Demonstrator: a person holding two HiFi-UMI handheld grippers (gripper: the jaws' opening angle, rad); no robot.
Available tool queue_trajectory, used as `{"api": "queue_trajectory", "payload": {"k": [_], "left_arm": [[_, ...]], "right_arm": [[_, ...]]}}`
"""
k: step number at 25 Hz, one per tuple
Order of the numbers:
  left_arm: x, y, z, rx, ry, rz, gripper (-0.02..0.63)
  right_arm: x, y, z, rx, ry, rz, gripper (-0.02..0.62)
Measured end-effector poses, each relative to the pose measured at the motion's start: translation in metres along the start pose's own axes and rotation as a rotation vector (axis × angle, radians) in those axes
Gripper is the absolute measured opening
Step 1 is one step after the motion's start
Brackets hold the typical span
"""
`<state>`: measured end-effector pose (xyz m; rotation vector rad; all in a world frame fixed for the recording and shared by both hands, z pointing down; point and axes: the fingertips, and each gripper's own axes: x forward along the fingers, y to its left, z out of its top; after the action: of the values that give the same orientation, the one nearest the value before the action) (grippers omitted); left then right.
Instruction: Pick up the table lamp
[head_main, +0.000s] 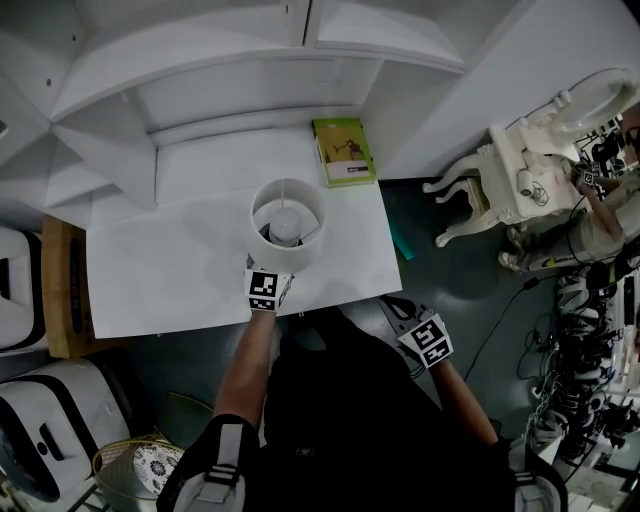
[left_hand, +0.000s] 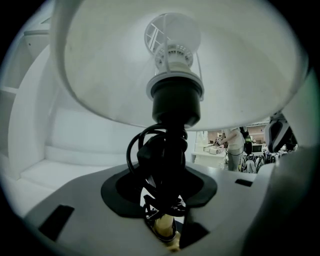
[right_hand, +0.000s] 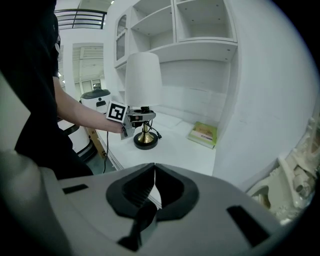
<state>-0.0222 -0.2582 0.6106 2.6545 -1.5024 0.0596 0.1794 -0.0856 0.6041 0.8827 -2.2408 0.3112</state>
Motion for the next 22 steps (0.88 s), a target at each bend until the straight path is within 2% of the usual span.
{"api": "queue_trajectory", "payload": {"k": [4,10,22], "left_arm": [[-0.001,0.000,-0.003,-0.002,0.010,0.002,0.164],[-0.007,-0.001,0.013,-0.033,-0.008,-0.010,0.149],[-0.041,0.008,0.040,-0.005,-0.012,0.002,0.149]], "right_arm": [[0.000,-0.002,-0.002,-0.001,0.003,0.000,0.009],[-0.002,-0.003,-0.003,0.011,-0.003,-0.008,0.009],[0.011,0.020,0.014,-0.008,-0.058,0.023,0.009]]}}
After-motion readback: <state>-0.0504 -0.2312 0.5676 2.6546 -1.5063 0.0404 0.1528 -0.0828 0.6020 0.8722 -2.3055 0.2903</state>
